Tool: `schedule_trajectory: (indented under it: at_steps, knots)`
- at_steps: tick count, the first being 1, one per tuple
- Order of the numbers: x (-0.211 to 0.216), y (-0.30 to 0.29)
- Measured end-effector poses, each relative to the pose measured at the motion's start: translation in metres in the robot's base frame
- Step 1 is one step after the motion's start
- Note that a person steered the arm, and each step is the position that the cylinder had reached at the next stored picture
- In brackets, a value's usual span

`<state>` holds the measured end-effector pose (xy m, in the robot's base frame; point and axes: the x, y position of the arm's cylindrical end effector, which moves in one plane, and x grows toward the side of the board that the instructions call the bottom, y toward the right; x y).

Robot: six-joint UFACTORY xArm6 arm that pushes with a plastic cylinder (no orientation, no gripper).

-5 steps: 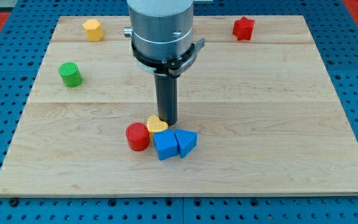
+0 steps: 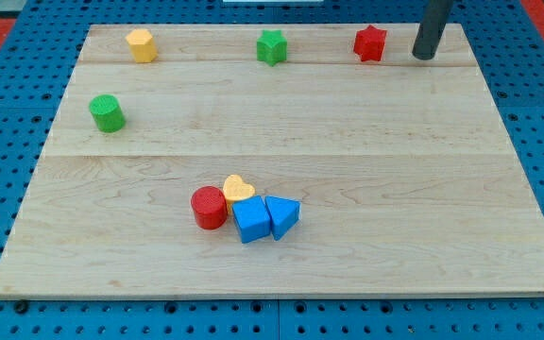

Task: Slide the red star along with the green star towards left and down bit

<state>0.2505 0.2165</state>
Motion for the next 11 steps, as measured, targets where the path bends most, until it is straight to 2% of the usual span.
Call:
schedule_trajectory:
  at_steps: [1,3,5,6,8,9,10,11]
  knots:
    - [-0.018,-0.018]
    - [-0.006,-0.139]
    - [-0.025,-0.151]
    - [-0.015,-0.208]
    - [0.043,-0.266]
    - [0.025,-0.261]
    - [-0.017,-0.257]
    - [-0.024,-0.313]
